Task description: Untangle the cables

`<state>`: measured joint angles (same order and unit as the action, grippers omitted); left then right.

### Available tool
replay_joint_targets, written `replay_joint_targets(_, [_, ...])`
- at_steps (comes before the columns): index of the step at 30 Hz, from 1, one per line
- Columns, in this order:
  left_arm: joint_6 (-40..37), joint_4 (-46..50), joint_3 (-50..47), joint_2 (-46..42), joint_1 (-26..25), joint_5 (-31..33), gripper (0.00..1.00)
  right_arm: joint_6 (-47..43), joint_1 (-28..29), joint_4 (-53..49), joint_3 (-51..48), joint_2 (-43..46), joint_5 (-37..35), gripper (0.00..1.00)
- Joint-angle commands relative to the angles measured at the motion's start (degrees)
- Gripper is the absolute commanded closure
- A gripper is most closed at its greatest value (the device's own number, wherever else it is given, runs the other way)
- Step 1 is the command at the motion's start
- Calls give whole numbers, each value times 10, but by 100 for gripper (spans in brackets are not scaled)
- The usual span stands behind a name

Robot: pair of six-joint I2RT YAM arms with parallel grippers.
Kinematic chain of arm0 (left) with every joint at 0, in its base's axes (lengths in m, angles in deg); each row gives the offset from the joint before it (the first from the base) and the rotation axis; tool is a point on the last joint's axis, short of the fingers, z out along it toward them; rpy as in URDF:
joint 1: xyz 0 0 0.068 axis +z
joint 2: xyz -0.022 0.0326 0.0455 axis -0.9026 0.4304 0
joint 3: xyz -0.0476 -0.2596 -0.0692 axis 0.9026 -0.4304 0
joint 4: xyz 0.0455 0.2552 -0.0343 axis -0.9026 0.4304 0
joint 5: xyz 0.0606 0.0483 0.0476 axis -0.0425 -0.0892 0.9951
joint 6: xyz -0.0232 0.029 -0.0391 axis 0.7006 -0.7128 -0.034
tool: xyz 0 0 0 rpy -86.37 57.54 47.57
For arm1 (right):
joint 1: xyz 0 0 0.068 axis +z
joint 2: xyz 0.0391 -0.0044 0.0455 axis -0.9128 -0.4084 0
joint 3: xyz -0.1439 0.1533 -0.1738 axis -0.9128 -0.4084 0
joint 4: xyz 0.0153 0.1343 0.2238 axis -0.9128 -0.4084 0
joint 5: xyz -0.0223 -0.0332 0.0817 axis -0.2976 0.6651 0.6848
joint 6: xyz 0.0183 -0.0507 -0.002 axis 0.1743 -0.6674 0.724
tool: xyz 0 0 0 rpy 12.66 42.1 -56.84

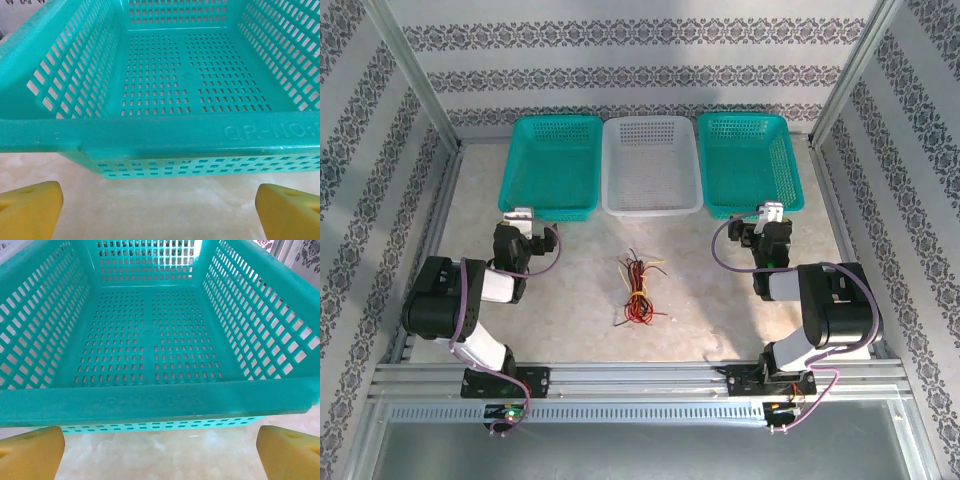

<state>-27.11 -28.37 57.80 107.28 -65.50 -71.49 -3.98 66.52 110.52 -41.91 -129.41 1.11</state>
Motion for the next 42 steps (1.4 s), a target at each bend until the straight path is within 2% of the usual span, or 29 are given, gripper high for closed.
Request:
replay_joint_targets(1, [-9,7,10,-7,10,-10,1,-6,6,12,7,5,12,2])
replay_joint_targets(5, [0,8,11,-6,10,16,1,-6,6,11,7,5,13,2])
replay_joint_targets(25, [1,12,13,-6,10,16,1,-4,3,4,9,8,18,1])
replay_joint_targets(29, [6,8,-3,-36,10,26,1,-2,8,-26,4,52,-17,1])
replay_joint_targets(32, [-6,89,1,-110,6,17,1,10,13,-103,5,120,-42,2])
replay_joint_targets(34, [17,233,34,-158,-4,54,1,30,29,-220,16,160,-84,2])
replay_joint_targets(35, [42,312,53,-188,-15,110,1,47,44,-274,19,179,-119,2])
replay_joint_targets(37, [72,400,52,-260,-29,122,1,58,86,-347,7,235,-169,2])
replay_joint_targets(39, [90,478,45,-338,-65,198,1,40,156,-402,-6,310,-265,2])
replay_joint_targets(42, [143,594,50,-417,-71,205,1,61,190,-546,0,409,-315,2])
